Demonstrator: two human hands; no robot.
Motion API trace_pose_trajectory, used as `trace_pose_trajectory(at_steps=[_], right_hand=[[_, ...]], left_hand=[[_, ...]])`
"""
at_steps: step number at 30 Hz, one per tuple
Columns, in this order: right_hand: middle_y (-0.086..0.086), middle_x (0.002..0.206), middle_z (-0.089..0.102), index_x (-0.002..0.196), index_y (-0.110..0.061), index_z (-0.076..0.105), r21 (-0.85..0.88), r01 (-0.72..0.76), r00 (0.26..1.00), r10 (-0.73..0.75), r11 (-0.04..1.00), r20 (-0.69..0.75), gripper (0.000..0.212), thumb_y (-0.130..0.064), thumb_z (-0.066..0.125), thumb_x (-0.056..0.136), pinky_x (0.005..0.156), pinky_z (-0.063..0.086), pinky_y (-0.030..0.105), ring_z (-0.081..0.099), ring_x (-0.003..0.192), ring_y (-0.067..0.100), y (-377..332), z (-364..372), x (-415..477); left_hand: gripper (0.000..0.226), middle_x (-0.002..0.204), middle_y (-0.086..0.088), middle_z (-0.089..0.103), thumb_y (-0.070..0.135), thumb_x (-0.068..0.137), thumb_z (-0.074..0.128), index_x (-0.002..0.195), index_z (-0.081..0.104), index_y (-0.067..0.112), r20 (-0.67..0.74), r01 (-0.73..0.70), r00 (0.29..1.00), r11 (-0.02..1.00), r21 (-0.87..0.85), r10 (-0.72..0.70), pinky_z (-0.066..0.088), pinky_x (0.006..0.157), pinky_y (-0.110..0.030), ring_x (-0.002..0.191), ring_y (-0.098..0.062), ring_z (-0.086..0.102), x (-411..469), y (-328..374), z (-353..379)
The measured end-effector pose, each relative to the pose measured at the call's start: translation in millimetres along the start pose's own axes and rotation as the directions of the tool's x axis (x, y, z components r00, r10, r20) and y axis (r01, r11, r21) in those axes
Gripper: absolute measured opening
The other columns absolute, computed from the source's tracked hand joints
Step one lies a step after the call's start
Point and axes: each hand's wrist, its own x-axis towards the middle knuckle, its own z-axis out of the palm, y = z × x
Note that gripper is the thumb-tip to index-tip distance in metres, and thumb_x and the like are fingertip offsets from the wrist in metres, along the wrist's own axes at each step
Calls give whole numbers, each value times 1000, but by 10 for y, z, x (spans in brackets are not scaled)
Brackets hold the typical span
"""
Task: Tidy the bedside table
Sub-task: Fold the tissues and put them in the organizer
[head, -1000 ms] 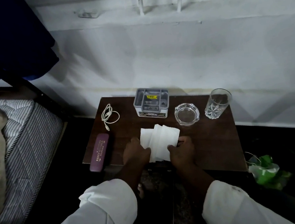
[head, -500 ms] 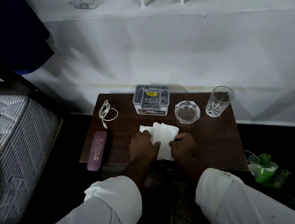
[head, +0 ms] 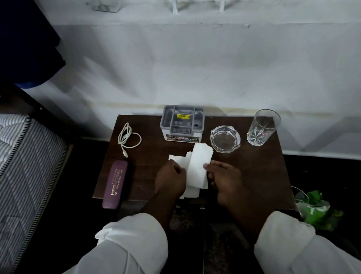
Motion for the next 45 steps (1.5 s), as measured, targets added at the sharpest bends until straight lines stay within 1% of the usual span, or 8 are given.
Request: trace_pose_trajectory(at_steps=[5,9,16,22,29,35,40,45], right_hand=[[7,70,66,103,-5,73,-109,-60,997,66,992,44,24,-2,78,80,42,43,20,54,53,11,117,66,11],[25,103,73,104,7,73,-323,123,989,-144,939,-43,26,4,78,79,82,58,39,66,83,27,261,98,113],[11,107,75,108,-8,74,-626,248,953,-301,739,22,29,-9,78,79,91,56,39,69,100,29,335,86,117],[13,103,75,107,-9,72,-579,257,954,-297,773,27,30,-7,77,78,91,55,43,69,98,32,369,70,103],[9,103,67,117,-7,59,-378,347,936,-344,858,76,54,1,82,69,74,54,32,67,91,22,294,45,-3],[25,114,67,129,-4,55,-227,178,980,-151,958,131,60,4,80,74,90,57,54,68,103,41,260,152,11],[24,106,69,121,1,59,-300,178,982,-153,937,107,52,10,78,73,79,57,41,68,91,34,326,313,30],[16,95,70,110,-1,63,-469,262,965,-234,844,118,41,8,78,73,81,58,42,69,90,33,356,459,61]], left_hand=[[28,109,-16,72,36,101,50,101,62,11,-25,71,997,994,-80,-74,41,80,-34,110,-39,65,33,-20,-13],[36,104,-7,73,53,91,63,98,62,17,13,44,999,999,-27,-43,43,80,-30,104,-29,67,34,-10,1],[40,110,-6,71,33,78,82,108,61,16,76,-59,996,989,134,49,48,86,-32,106,-26,66,46,-10,36],[17,96,1,68,24,77,76,81,60,23,102,-49,994,987,152,34,44,78,-27,99,-24,65,24,56,43],[34,70,12,56,12,77,79,67,50,28,107,-119,985,986,-120,133,35,56,-11,69,-10,54,-25,72,-48],[28,89,-15,68,2,80,80,78,57,17,188,30,982,956,-291,26,52,75,-40,82,-25,62,6,-95,-240],[30,83,-1,65,9,78,83,78,57,25,129,63,991,974,-219,-35,49,74,-34,81,-22,62,45,-209,-276],[32,75,12,56,21,73,82,76,52,30,77,15,997,999,-31,-13,40,67,-28,78,-16,59,54,-245,-307]])
